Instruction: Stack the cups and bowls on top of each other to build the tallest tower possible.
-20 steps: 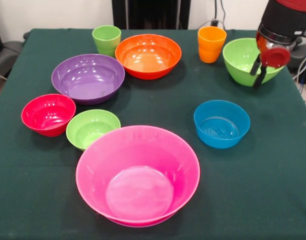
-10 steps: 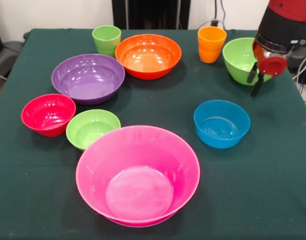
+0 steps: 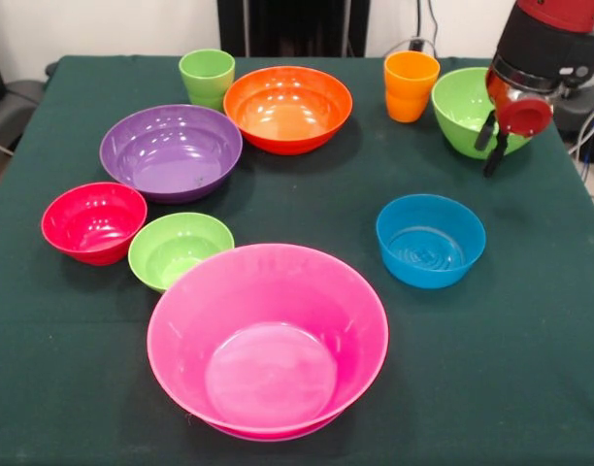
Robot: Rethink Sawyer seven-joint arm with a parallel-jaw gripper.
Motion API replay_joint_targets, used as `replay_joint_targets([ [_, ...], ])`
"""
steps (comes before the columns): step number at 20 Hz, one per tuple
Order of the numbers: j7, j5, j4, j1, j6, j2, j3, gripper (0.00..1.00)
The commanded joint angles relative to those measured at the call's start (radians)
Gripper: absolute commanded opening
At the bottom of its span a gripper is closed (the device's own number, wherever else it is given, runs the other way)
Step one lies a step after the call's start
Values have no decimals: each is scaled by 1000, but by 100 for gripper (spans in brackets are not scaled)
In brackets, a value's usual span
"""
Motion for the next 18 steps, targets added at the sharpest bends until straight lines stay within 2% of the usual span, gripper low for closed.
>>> replay_joint_targets([
  [1, 29, -51, 57, 26, 69, -31, 101, 100],
  [8, 32, -49, 64, 26, 122, -77, 93, 100],
  [11, 58, -45, 57, 44, 136, -61, 81, 100],
  [14, 73, -33, 70, 57, 75, -28, 96, 100],
  [18, 67, -27, 124, 61, 38, -50, 120, 100],
])
